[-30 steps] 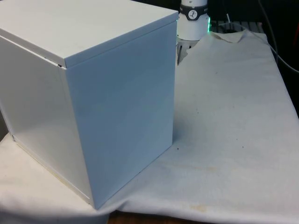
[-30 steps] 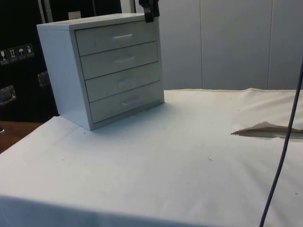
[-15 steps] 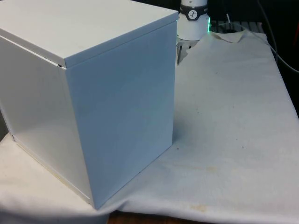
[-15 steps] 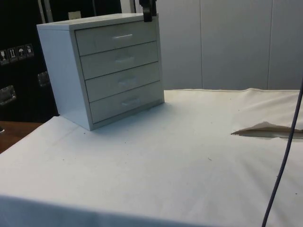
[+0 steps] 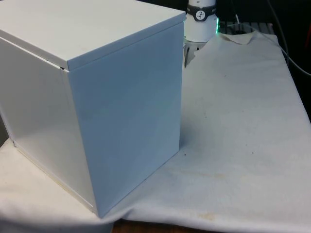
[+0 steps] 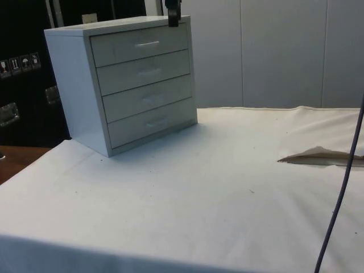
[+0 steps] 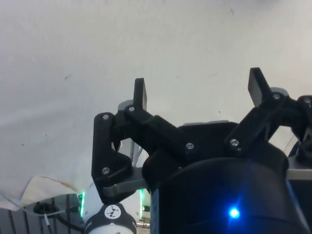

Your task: Open the drawer, then close it.

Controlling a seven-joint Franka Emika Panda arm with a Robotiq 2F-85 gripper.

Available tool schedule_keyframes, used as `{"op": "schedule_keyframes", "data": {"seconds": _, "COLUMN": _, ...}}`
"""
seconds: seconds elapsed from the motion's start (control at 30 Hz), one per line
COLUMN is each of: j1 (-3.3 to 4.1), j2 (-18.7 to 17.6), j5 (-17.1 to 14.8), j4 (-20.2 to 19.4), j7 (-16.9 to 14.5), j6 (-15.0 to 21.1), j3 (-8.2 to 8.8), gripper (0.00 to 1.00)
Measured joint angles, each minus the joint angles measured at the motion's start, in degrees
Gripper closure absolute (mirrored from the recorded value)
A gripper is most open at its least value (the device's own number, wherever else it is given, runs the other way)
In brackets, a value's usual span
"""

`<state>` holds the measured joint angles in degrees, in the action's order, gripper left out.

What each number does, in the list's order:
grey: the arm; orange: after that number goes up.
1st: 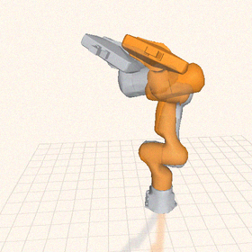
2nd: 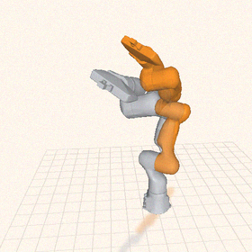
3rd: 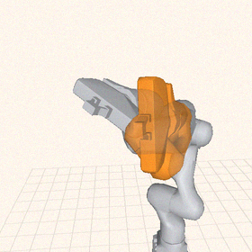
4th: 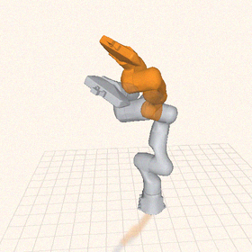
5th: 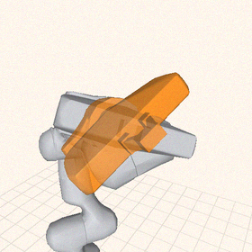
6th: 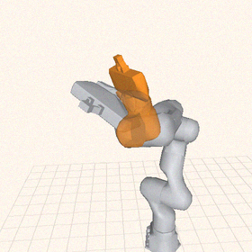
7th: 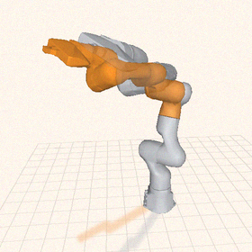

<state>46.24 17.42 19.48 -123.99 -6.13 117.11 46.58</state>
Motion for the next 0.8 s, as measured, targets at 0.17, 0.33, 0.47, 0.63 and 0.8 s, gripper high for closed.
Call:
{"op": "schedule_keyframes", "data": {"seconds": 0.17, "j1": -0.06, "j2": 0.00, "j5": 0.00, "j4": -0.23, "j7": -2.69, "j6": 0.92, "j3": 0.40, "gripper": 0.00}}
{"op": "schedule_keyframes", "data": {"seconds": 0.33, "j1": -0.06, "j2": 0.00, "j5": 0.00, "j4": -0.46, "j7": -4.53, "j6": 1.78, "j3": 0.80, "gripper": 0.00}}
{"op": "schedule_keyframes", "data": {"seconds": 0.47, "j1": -0.06, "j2": 0.00, "j5": 0.00, "j4": -0.57, "j7": -6.47, "j6": 2.35, "j3": 1.15, "gripper": 0.00}}
{"op": "schedule_keyframes", "data": {"seconds": 0.63, "j1": -0.06, "j2": 0.00, "j5": 0.00, "j4": -0.57, "j7": -8.65, "j6": 2.58, "j3": 1.38, "gripper": 0.00}}
{"op": "schedule_keyframes", "data": {"seconds": 0.8, "j1": -0.11, "j2": 0.00, "j5": 0.06, "j4": -0.57, "j7": -11.12, "j6": 2.92, "j3": 1.43, "gripper": 0.00}}
